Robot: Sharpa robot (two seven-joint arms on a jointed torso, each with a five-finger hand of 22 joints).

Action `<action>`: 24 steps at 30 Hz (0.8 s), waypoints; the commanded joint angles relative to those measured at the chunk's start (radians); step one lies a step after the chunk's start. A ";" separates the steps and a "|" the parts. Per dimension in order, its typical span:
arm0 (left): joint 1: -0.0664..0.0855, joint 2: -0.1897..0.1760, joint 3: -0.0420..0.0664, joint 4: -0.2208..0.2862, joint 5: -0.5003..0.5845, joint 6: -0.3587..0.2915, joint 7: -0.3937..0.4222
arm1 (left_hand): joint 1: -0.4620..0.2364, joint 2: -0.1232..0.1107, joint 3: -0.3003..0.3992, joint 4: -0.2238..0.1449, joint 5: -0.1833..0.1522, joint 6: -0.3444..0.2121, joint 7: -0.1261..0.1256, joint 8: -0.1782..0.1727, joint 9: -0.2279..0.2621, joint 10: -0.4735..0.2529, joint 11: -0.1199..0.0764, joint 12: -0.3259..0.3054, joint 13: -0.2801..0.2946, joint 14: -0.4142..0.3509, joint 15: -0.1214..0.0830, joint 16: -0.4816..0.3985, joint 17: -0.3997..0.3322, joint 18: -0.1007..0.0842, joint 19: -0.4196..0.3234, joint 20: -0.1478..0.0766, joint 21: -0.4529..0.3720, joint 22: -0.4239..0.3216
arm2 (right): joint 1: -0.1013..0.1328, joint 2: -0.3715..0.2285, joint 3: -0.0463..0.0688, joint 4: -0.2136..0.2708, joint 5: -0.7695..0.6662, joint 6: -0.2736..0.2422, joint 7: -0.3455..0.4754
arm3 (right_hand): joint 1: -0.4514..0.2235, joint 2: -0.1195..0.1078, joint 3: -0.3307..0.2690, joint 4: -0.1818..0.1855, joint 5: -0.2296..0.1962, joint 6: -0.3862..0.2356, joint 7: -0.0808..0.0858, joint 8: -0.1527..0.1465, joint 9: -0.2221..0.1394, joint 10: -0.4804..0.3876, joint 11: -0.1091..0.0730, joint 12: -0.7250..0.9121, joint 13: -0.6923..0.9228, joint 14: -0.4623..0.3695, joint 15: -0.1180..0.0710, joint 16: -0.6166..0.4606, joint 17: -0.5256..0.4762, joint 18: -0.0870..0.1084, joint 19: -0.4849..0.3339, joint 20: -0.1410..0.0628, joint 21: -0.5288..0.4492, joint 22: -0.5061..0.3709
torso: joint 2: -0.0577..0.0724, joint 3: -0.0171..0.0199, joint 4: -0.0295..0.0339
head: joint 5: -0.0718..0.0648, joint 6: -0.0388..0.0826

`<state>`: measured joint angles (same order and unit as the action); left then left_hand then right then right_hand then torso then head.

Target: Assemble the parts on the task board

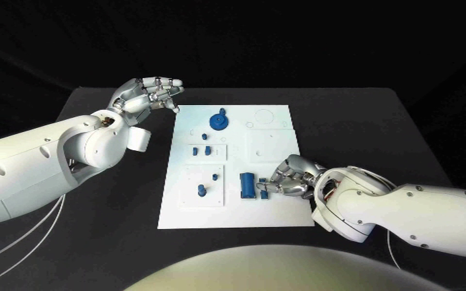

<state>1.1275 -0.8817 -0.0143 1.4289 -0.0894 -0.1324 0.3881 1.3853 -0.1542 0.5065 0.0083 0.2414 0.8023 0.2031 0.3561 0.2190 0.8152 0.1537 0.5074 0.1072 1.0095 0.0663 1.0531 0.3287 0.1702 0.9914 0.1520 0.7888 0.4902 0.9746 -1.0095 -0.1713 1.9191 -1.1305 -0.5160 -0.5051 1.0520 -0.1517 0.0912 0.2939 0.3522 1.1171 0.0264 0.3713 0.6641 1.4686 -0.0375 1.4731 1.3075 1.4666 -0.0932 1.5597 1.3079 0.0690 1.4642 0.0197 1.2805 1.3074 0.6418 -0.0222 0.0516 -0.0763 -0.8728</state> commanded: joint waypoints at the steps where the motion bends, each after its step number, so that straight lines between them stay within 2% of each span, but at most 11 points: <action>1: 0.000 0.003 0.001 0.001 -0.002 0.016 0.004 | -0.010 -0.001 -0.002 0.001 0.005 -0.007 0.013 0.003 0.001 -0.009 -0.001 0.006 -0.001 -0.006 0.000 0.005 -0.001 0.014 -0.006 -0.003 0.002 0.000 | -0.001 -0.006 0.000 0.010 -0.003 0.026 0.011 | -0.004 0.014 -0.010 0.001 0.005 0.009 -0.002 0.001 0.000 0.079 -0.008 0.003 0.212 0.101 -0.007 0.006 0.248 -0.016 0.026 -0.007 0.005 0.194 | 0.000 -0.0001 -0.0008 | -0.001 0.000; 7: 0.000 0.004 0.001 0.000 -0.002 0.017 0.004 | -0.010 -0.001 -0.002 0.001 0.005 -0.007 0.013 0.003 0.001 -0.009 -0.001 0.006 -0.001 -0.006 0.000 0.005 -0.001 0.014 -0.006 -0.003 0.002 0.000 | -0.001 -0.017 0.000 0.013 -0.004 0.034 0.011 | 0.004 0.024 -0.008 -0.002 0.005 0.008 -0.003 0.000 -0.001 0.079 -0.009 0.002 0.212 0.101 -0.008 0.006 0.248 -0.017 0.026 -0.007 0.005 0.194 | 0.000 0.0005 0.0002 | -0.002 0.000; 10: 0.000 0.004 0.001 -0.001 -0.002 0.016 0.004 | -0.010 -0.001 -0.002 0.001 0.005 -0.007 0.013 0.003 0.001 -0.009 -0.001 0.006 -0.001 -0.006 0.000 0.005 -0.001 0.014 -0.006 -0.003 0.002 0.000 | -0.001 -0.022 0.000 0.014 -0.005 0.046 0.016 | 0.050 0.018 -0.002 -0.005 0.005 0.006 -0.004 -0.002 -0.002 0.079 -0.010 0.003 0.212 0.101 -0.009 0.006 0.249 -0.017 0.026 -0.009 0.005 0.194 | 0.000 0.0004 0.0004 | -0.001 0.000; 13: 0.000 0.003 0.001 -0.001 -0.002 0.016 0.004 | -0.010 -0.001 -0.002 0.001 0.005 -0.007 0.013 0.003 0.001 -0.009 -0.001 0.006 -0.001 -0.006 0.000 0.005 -0.001 0.014 -0.006 -0.003 0.002 0.000 | -0.001 -0.025 0.000 0.017 -0.006 0.061 0.023 | 0.114 0.003 0.008 -0.009 0.005 0.004 -0.005 -0.005 -0.006 0.079 -0.011 0.003 0.213 0.101 -0.009 0.005 0.248 -0.017 0.026 -0.009 0.005 0.194 | 0.001 0.0004 0.0000 | -0.001 0.000; 16: 0.000 0.004 0.001 -0.002 -0.002 0.017 0.003 | -0.010 -0.001 -0.002 0.001 0.005 -0.007 0.013 0.003 0.001 -0.009 -0.001 0.006 -0.001 -0.006 0.000 0.005 -0.001 0.014 -0.006 -0.003 0.002 0.000 | -0.001 -0.027 0.000 0.019 -0.006 0.068 0.028 | 0.133 -0.003 0.010 -0.008 0.005 0.004 -0.005 -0.007 -0.008 0.078 -0.011 0.001 0.212 0.101 -0.010 0.005 0.247 -0.016 0.026 -0.010 0.003 0.193 | 0.000 0.0000 -0.0001 | 0.000 0.000; 24: 0.000 0.004 0.000 -0.004 -0.002 0.019 0.001 | -0.011 0.000 -0.001 0.003 0.005 -0.008 0.013 0.005 0.001 -0.010 -0.001 0.008 -0.002 -0.006 0.001 0.006 -0.002 0.014 -0.006 -0.002 0.001 0.000 | -0.002 -0.033 -0.001 0.026 -0.001 0.069 0.042 | 0.131 -0.007 0.007 -0.003 0.004 0.005 -0.003 -0.007 -0.009 0.078 -0.010 0.000 0.211 0.101 -0.009 0.005 0.246 -0.016 0.026 -0.009 0.003 0.193 | -0.001 0.0001 0.0001 | 0.001 0.000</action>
<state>1.1271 -0.8802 -0.0144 1.4244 -0.0895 -0.1313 0.3856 1.3853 -0.1542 0.5065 0.0084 0.2414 0.8023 0.2031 0.3560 0.2190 0.8152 0.1536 0.5113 0.1064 1.0095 0.0663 1.0531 0.3277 0.1702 0.9915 0.1520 0.7888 0.4901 0.9740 -1.0423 -0.1716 1.9428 -1.1301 -0.4710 -0.4835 1.1806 -0.1567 0.0956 0.2867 0.3522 1.1204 0.0231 0.3674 0.6559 1.4650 -0.0410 1.4731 1.3074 1.4666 -0.0931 1.5596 1.3076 0.0690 1.4681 0.0159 1.2800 1.3081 0.6417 -0.0218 0.0515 -0.0757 -0.8728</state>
